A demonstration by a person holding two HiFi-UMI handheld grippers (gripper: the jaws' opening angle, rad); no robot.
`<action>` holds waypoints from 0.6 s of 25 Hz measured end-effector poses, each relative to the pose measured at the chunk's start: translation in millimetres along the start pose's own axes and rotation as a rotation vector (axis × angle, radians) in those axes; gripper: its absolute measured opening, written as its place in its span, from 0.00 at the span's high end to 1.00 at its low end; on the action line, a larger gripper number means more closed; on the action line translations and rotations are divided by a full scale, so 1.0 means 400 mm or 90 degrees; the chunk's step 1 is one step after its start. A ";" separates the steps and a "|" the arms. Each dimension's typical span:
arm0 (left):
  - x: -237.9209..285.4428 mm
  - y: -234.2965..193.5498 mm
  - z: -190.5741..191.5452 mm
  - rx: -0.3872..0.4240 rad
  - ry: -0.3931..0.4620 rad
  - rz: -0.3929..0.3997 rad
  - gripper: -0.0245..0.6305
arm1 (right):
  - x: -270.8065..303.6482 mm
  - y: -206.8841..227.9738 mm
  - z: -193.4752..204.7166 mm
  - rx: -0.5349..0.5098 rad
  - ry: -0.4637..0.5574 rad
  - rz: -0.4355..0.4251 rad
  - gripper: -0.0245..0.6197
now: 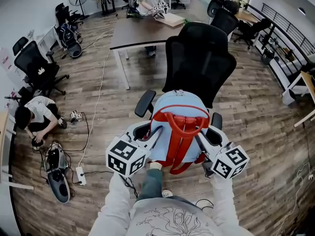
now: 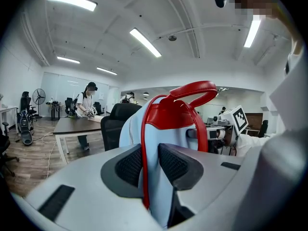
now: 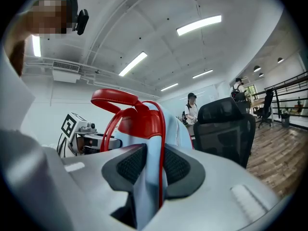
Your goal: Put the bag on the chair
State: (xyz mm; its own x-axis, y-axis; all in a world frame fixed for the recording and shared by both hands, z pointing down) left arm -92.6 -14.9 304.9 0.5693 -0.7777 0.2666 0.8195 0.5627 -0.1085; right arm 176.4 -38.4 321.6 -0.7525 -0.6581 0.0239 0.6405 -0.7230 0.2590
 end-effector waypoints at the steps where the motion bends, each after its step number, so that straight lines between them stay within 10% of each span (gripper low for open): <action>1: 0.026 -0.025 -0.001 -0.001 -0.002 0.005 0.80 | 0.023 0.020 0.002 0.001 -0.001 0.006 0.79; 15: 0.371 -0.388 -0.017 -0.020 -0.066 0.076 0.80 | 0.366 0.277 0.036 0.030 -0.043 0.085 0.79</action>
State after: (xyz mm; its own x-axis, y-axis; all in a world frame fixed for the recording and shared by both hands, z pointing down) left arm -134.9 -219.3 354.8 0.6545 -0.6717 0.3470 0.7488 0.6392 -0.1753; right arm 134.9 -212.0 367.9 -0.6711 -0.7308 0.1250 0.7285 -0.6187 0.2940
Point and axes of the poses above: the fingertips, and each gripper's own axes: x forward along the fingers, y to its right, z out of its underside, the point moved 10 cm from there along -x, backward along the fingers, and after that the axes turned 3 degrees about y, right-handed, at the moved point
